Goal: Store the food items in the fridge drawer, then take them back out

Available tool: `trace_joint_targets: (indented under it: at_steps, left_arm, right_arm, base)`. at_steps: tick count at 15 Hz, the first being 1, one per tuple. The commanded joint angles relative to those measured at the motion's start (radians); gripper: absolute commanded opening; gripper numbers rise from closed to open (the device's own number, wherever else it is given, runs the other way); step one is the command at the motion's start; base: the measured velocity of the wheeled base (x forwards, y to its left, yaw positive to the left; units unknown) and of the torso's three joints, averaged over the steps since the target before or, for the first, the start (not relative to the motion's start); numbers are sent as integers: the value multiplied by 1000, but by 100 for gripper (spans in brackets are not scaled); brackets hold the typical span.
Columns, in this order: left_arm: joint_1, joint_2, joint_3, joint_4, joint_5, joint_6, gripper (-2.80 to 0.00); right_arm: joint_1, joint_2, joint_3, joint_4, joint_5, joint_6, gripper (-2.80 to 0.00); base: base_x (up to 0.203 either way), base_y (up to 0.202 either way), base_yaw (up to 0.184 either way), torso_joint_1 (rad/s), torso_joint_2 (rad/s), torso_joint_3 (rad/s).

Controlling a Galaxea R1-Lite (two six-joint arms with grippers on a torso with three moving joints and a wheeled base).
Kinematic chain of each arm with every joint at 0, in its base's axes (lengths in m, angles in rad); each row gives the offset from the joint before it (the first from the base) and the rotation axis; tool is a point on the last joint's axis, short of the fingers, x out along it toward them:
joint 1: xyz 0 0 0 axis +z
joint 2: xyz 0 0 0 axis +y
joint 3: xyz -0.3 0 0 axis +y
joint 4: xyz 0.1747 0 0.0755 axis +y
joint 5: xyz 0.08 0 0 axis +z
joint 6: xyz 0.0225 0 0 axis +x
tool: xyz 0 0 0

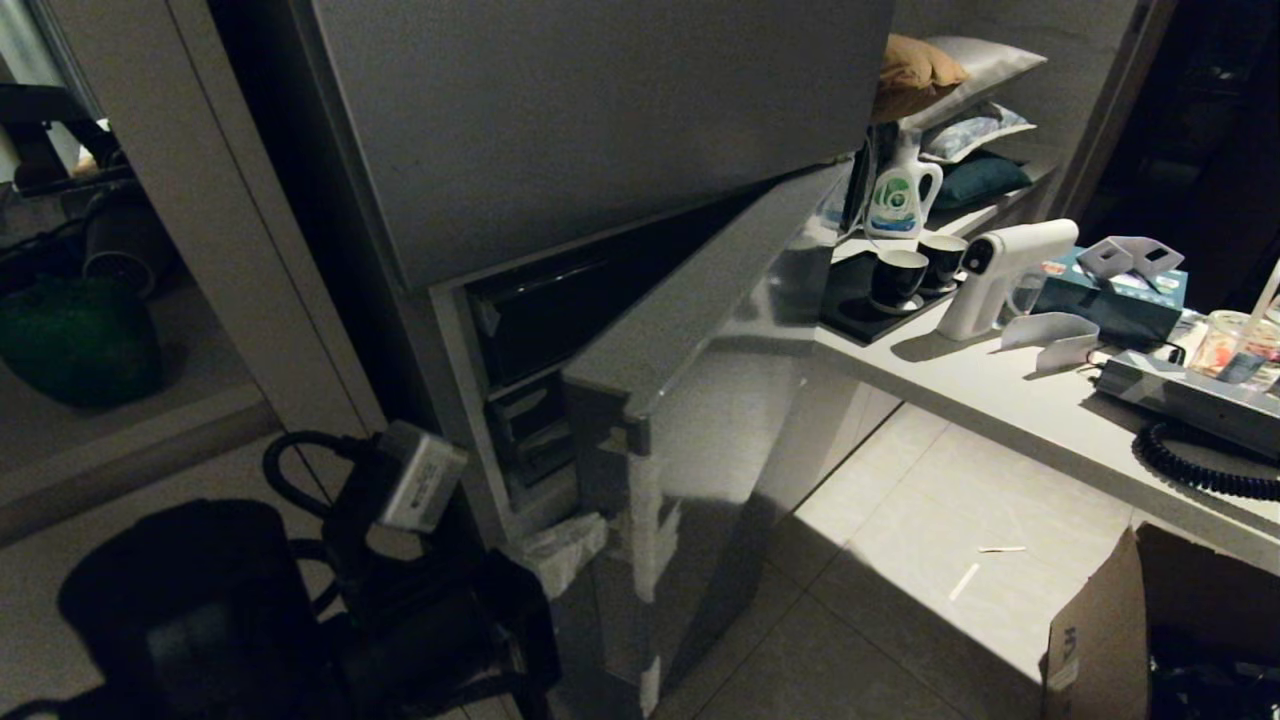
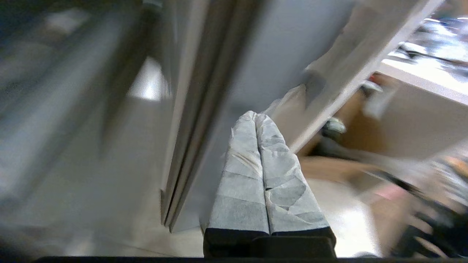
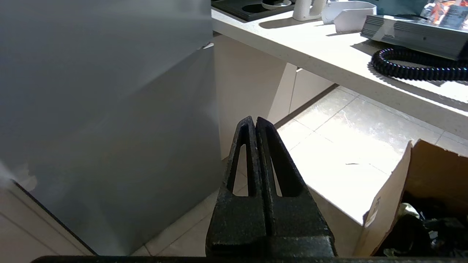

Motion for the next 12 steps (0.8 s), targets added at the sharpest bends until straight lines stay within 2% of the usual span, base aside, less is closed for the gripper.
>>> trace_joint_targets:
  at_steps: [1, 3, 5, 7, 10, 11, 12]
  left_arm:
    - [-89, 8, 9, -55, -9, -38, -280]
    - [-138, 15, 30, -89, -61, -60, -280]
    - [-155, 19, 57, -91, -74, -53, -280]
    - [-150, -14, 68, -91, -37, -52, -280]
    - [-139, -155, 69, -90, 71, -48, -280]
    - [-109, -223, 67, -87, 93, -45, -280]
    - [-45, -291, 66, -84, 108, -34, -280]
  right_arm:
    - [0, 0, 29, -1, 0, 0, -280]
    - [0, 0, 29, -1, 0, 0, -280]
    - [0, 0, 29, -1, 0, 0, -280]
    - [0, 0, 29, -1, 0, 0, -280]
    - [0, 0, 29, -1, 0, -1, -280]
    - [0, 1, 29, -1, 0, -1, -280]
    - [0, 0, 29, -1, 0, -1, -280]
  base:
    - [0, 0, 0, 0, 0, 0]
    - [0, 0, 0, 0, 0, 0]
    - [0, 0, 0, 0, 0, 0]
    - [0, 0, 0, 0, 0, 0]
    - [0, 0, 0, 0, 0, 0]
    - [0, 0, 0, 0, 0, 0]
    - [0, 0, 0, 0, 0, 0]
